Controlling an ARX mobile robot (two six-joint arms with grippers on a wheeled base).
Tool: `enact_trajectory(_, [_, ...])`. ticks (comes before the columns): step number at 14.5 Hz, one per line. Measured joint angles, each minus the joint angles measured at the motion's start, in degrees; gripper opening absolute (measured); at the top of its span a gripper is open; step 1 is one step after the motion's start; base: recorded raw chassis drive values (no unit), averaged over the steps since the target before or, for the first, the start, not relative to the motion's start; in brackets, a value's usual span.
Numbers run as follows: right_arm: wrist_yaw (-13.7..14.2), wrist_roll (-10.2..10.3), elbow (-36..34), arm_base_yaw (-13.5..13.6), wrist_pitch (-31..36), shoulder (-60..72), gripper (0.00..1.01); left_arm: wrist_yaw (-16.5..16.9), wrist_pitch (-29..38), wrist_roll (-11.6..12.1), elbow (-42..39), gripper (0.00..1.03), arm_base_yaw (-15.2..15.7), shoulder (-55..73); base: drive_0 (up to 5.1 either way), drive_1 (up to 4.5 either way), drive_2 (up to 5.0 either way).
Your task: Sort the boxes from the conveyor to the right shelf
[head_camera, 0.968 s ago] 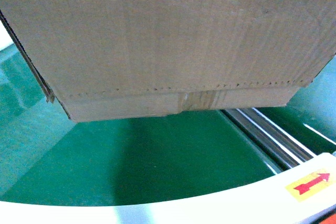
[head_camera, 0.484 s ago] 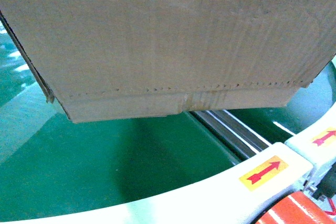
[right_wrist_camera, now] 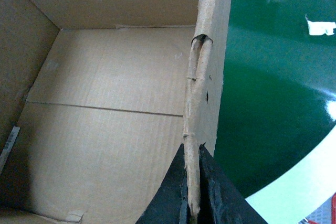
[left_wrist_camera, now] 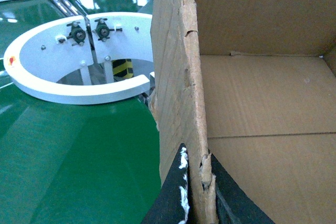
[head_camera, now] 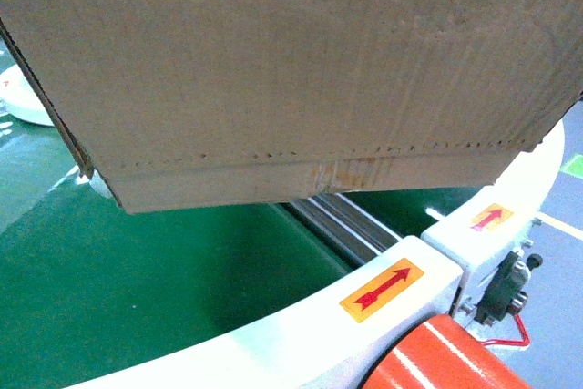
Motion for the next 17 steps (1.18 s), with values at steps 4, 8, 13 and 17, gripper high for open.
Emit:
enact_trajectory(4, [0.0,0.0,0.0,0.0,0.0,0.0,0.02,0.0,0.0,0.0,0.0,0.03,0.0,0.0,-1.4,-1.36,-1.4])
enact_trajectory(8, [0.0,0.0,0.0,0.0,0.0,0.0,0.02,0.0,0.0,0.0,0.0,0.03,0.0,0.0,-1.5,-1.46,-1.5])
enact_trajectory(13, [0.0,0.0,0.0,0.0,0.0,0.0,0.02,0.0,0.0,0.0,0.0,0.03,0.0,0.0,-1.3,-1.30,-1.3])
enact_trajectory(17, [0.0,0.0,0.0,0.0,-0.2,0.4,0.02,0.1,-0.3,0.0,0.0,0.03,0.0,0.3,-1.3,-4.57,1.9])
